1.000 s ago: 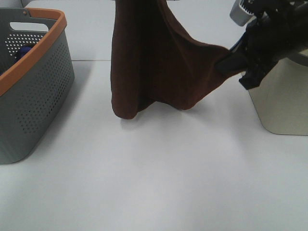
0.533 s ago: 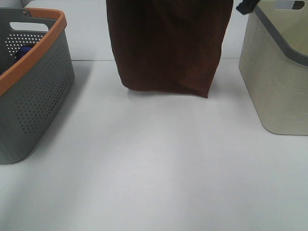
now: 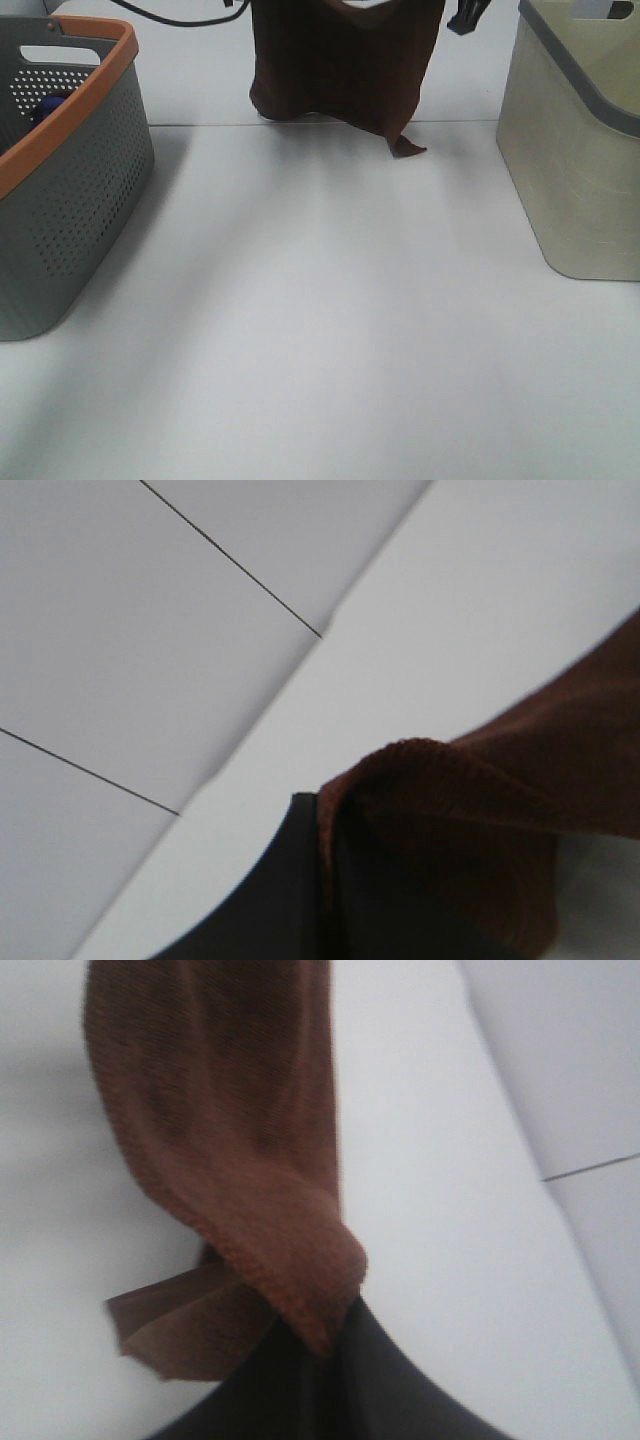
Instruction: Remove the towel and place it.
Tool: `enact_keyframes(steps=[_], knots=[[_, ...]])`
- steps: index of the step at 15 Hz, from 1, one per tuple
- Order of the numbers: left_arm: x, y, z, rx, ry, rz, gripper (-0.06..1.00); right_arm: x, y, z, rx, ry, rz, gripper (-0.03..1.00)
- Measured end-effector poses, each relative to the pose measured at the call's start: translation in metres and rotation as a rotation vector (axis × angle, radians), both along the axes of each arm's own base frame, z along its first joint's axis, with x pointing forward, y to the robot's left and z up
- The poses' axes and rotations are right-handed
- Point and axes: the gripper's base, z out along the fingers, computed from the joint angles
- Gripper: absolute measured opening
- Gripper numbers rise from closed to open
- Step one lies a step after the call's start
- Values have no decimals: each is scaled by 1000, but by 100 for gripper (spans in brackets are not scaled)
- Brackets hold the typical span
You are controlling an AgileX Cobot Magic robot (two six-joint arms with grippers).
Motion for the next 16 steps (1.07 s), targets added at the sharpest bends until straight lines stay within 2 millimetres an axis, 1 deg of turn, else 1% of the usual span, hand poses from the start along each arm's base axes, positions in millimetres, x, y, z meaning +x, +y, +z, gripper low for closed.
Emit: enact_keyframes(steps=[1,3,4,5,6,7,8,10,12,14,16], knots=[[-2,-1,-4,17,40,2,0,-3,2,-5,-2,53,27,2],[-16,-6,-23,120,271,14,0,-19,7,-16,-2,268,109,2],[-25,-9,-32,171,390,17,0,-29,7,-21,-2,408,128,2],[-35,-10,-41,206,522,15,0,-38,6,-27,-8,539,116,2],[-46,-7,-49,242,662,6,0,-44,4,-33,-17,635,92,2],[-55,-5,-54,275,773,-16,0,-47,3,-39,-15,704,73,2],[-63,-2,-58,326,871,-40,0,-45,3,-45,-2,728,52,2],[-68,-2,-62,348,930,-77,0,-43,7,-55,33,767,30,2],[-73,-3,-73,345,980,-117,0,-45,26,-68,53,829,0,2],[-78,-2,-86,353,1030,-124,0,-50,39,-78,40,874,-31,2],[-84,1,-100,373,1082,-122,0,-54,37,-89,29,924,-103,2]])
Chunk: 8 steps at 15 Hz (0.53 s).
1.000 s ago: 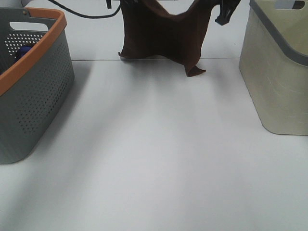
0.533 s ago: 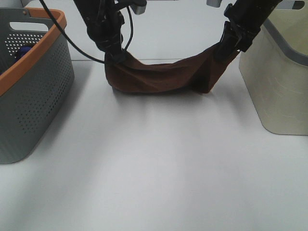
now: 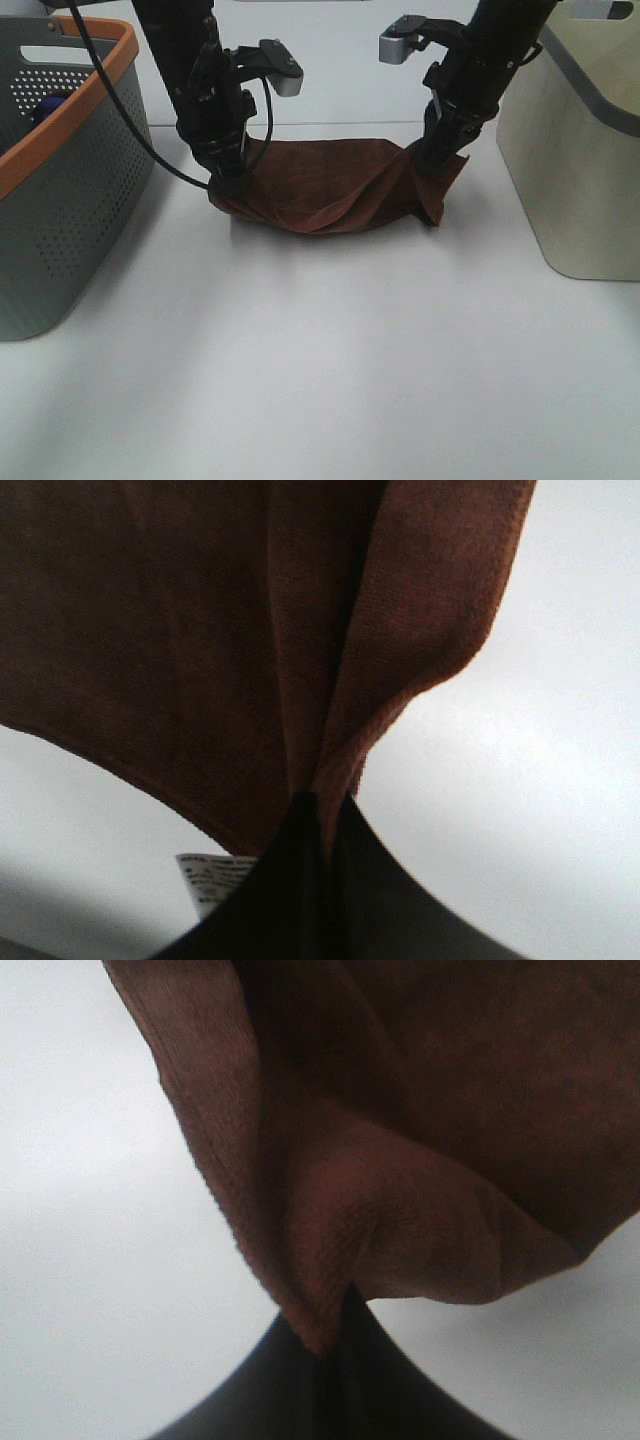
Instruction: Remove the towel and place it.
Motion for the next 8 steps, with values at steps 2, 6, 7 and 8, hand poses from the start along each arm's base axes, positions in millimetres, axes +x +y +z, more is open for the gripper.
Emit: enact_keyframes(steps=[2,6,7,8], knots=[[-4,2,-9,16,32,2,0,-9,-5,-20,-36,88,-68,2],[-13,6,-27,43,102,42,0,-32,-12,-57,-77,250,-140,2],[-20,7,-37,36,156,59,0,-40,-14,-67,-97,302,-183,2],[-22,6,-41,23,183,72,0,-42,-15,-69,-104,319,-206,2]])
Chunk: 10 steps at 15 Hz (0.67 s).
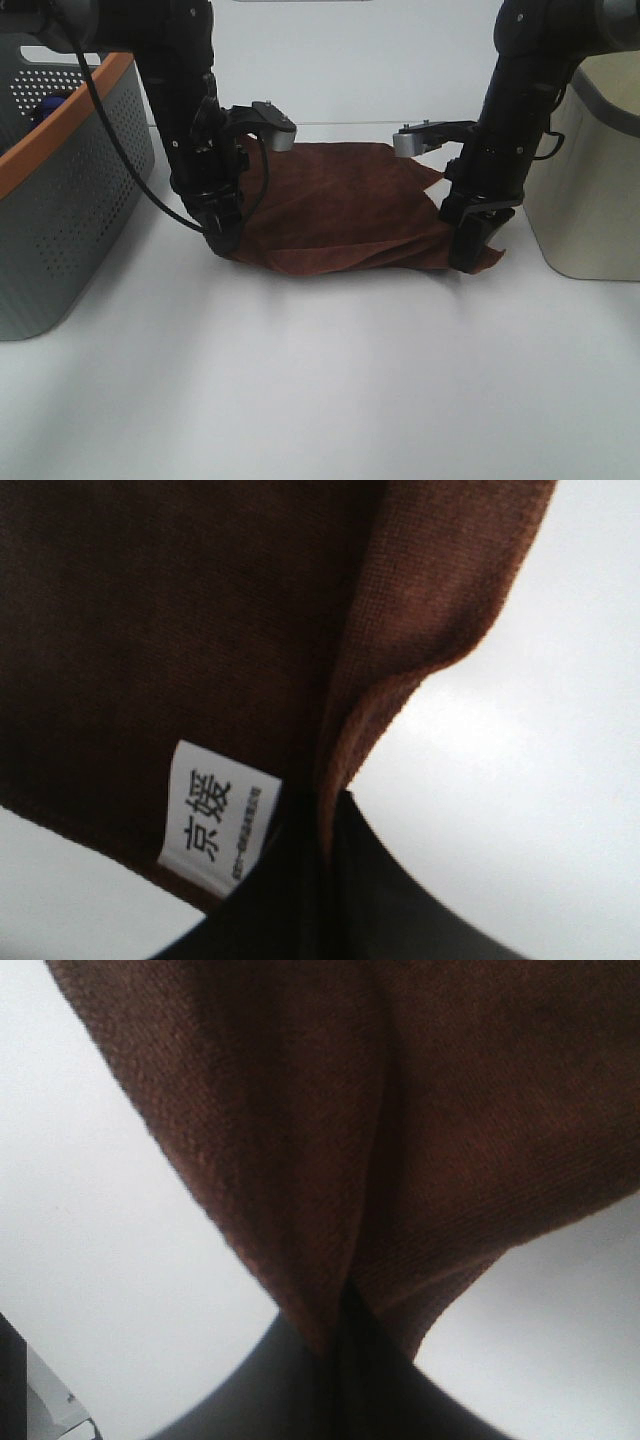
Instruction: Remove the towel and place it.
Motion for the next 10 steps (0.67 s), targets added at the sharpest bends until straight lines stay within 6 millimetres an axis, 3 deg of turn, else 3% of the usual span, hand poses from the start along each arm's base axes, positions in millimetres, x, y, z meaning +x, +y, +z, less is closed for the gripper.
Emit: enact_keyframes(steps=[3,7,10], knots=[[-7,2,-6,5,39,23,0,-8,-3,-4,-17,45,-73,3],[-20,23,-10,70,61,-46,0,-24,-6,-18,-37,120,-90,9],[-28,29,-20,78,97,-129,0,-25,-6,-19,-37,137,-141,23]])
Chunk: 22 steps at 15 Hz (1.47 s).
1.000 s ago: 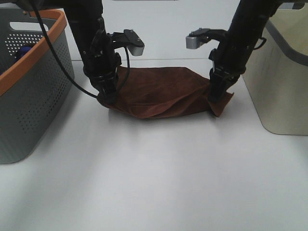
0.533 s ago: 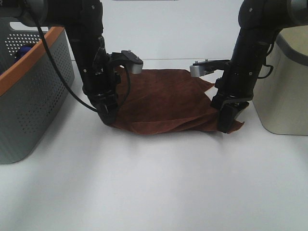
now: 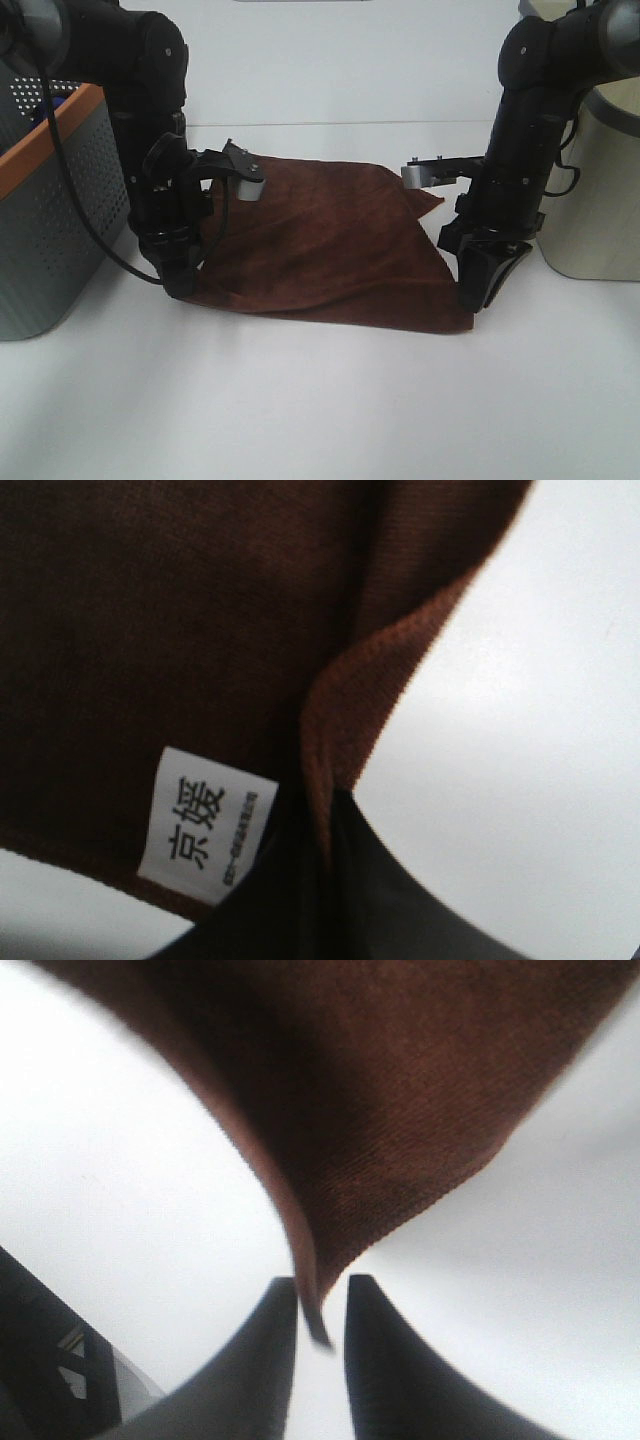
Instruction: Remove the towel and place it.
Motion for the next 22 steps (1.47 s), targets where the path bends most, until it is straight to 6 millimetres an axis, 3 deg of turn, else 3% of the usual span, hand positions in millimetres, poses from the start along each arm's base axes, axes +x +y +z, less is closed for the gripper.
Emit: enact_keyframes(steps=[2,3,4,5,6,7,8,10,11,12,13,14,15,18,20,22], knots=[[-1,-1,0,-18,9,-10,6,0,2,0,-3,26,-97,43],[-1,-1,0,-18,9,-13,14,0,2,0,-7,32,-122,52],[-1,-1,0,-19,7,-13,31,0,2,0,-20,46,-184,61],[-1,-1,2,-21,3,-13,40,0,2,0,-26,53,-211,65],[-1,-1,5,-25,-2,-12,65,0,2,1,-30,56,-234,68],[-1,-1,7,-29,-8,-12,78,0,2,5,-31,52,-249,69],[-1,-2,13,-36,-24,-12,83,0,2,13,-24,34,-251,69],[4,-4,27,-64,-82,-8,86,0,2,37,0,-27,-254,69],[9,-7,48,-95,-148,17,86,3,3,58,21,-82,-269,69],[11,-7,57,-106,-170,30,86,8,4,84,50,-154,-282,69],[16,-10,84,-141,-240,77,86,12,5,110,81,-227,-296,69],[18,-11,103,-167,-287,120,86,15,6,138,114,-305,-306,69],[18,-11,114,-182,-308,150,86,17,6,153,132,-346,-317,69],[15,-8,178,-264,-421,355,86,15,3,231,211,-547,-381,69],[10,3,216,-276,-522,478,86,12,-12,262,214,-627,-483,69],[15,33,235,-252,-591,640,86,14,-48,277,197,-667,-621,69]])
